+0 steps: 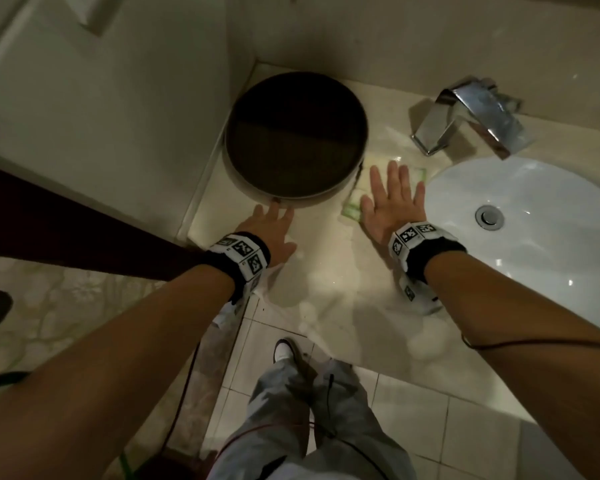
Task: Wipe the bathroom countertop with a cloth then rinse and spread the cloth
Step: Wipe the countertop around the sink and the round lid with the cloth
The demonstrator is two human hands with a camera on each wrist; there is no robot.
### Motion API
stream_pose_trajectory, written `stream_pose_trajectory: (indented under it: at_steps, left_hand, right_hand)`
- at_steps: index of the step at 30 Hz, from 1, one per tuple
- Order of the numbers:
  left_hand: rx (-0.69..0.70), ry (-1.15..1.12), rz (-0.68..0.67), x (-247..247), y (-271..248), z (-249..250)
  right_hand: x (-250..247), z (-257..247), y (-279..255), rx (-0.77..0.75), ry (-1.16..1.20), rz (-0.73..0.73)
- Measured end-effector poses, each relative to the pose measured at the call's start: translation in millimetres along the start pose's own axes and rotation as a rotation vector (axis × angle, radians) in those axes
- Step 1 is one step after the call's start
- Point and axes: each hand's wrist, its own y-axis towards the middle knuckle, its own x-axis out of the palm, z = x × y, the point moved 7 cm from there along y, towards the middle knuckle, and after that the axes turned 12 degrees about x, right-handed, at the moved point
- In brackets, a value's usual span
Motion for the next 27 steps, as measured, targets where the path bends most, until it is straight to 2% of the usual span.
stream_pose_trajectory:
  at_steps: [6,18,27]
  left_hand:
    - [0.046,0.05,-0.049,-4.6,-2.4,-2.4]
    - [0.037,0.106,-0.071,-4.2,-0.8,0.9]
    - [0.021,0.095,-0.07,-1.4,2.5,-2.0]
  right_hand:
    - [4.8,-5.6,-17.3,0.04,-0.028,-0.082]
    - [48.2,-32.9,-112.4,0.019,-0.085,-0.12]
    - [42.3,-24.6,-101.2,0.001,-0.082,-0.151]
